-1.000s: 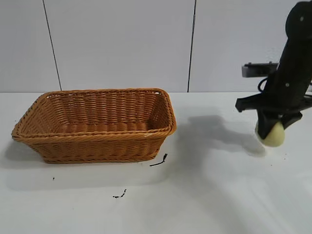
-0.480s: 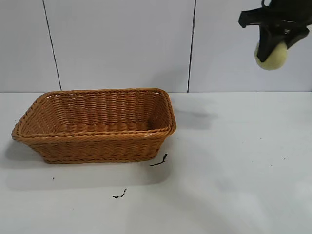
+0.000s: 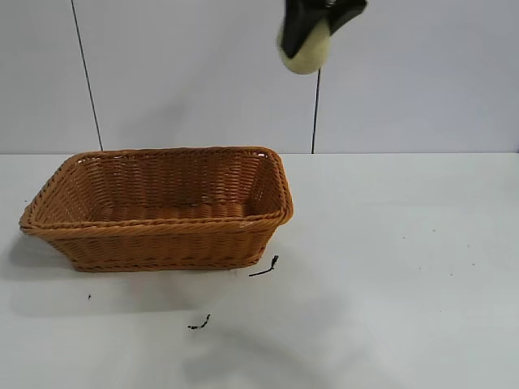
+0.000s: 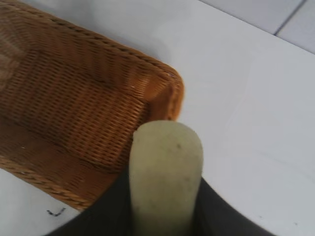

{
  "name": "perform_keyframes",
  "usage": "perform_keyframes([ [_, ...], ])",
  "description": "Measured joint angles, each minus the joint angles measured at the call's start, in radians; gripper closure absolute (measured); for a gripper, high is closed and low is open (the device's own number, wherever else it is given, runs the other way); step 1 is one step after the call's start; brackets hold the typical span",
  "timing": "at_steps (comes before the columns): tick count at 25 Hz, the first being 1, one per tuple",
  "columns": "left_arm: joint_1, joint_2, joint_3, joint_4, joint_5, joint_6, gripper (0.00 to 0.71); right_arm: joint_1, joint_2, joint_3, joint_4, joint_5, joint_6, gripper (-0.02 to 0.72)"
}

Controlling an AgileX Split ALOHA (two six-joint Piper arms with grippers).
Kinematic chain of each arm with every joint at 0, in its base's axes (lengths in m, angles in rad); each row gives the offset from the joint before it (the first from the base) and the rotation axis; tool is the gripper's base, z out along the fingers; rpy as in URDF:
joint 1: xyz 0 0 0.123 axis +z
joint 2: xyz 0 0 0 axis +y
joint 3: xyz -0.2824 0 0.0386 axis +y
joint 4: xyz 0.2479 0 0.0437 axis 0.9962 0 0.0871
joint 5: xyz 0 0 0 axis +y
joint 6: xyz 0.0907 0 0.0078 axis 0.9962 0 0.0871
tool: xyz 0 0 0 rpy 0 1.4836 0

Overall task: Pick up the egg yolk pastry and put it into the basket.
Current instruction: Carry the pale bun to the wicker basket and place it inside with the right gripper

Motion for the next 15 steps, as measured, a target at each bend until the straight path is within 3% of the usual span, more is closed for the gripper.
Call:
perform_keyframes([
  [5,0.0,0.0,0.0,0.0,0.0,0.0,0.015,0.096,0.132,-0.078,0.011,-0.044,0.012,0.543],
  [9,0.0,0.0,0.0,0.0,0.0,0.0,0.015,0.105,0.23,-0.087,0.011,-0.111,0.022,0.543],
  [15,0.0,0.0,0.0,0.0,0.0,0.0,0.015,0.103,0.367,-0.087,0.011,-0.143,0.025,0.544],
])
